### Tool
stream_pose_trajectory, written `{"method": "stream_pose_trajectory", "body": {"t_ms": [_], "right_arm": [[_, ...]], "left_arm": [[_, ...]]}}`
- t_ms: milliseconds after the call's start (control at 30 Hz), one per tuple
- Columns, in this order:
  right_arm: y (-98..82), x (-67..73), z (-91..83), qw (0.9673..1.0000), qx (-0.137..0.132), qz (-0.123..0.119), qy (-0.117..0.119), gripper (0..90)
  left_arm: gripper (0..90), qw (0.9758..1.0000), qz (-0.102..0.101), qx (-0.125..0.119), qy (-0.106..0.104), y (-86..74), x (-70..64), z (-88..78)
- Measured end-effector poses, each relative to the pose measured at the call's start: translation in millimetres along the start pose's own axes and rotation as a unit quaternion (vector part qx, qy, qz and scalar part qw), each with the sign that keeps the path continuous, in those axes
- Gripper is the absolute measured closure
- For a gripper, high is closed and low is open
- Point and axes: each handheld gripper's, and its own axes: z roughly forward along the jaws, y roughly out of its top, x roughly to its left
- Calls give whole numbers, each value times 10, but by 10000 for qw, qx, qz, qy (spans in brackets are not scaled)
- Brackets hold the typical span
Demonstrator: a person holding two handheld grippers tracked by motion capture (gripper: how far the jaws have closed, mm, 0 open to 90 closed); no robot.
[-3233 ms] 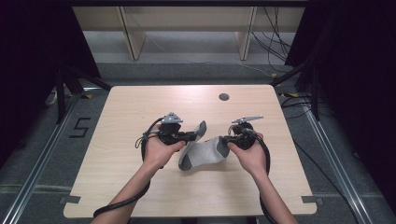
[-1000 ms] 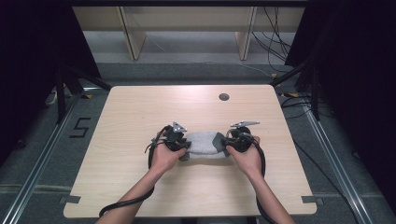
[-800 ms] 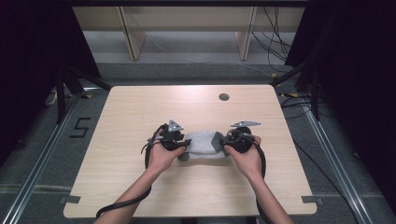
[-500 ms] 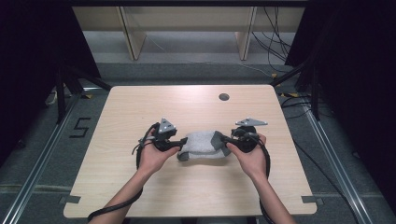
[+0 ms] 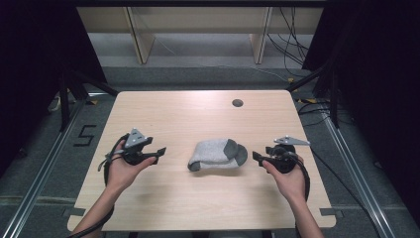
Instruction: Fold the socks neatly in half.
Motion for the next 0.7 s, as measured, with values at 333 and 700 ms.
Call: {"method": "stream_pose_trajectory", "body": {"t_ms": [333, 700], "right_arm": [[-318, -257, -164, 9995, 141, 202, -211, 386], [-660, -368, -188, 9983, 2, 194, -551, 388]], "left_arm": [[336, 9959, -690, -333, 488, -609, 248, -430], [332, 9879, -1338, -457, 644, -1036, 263, -604]]}}
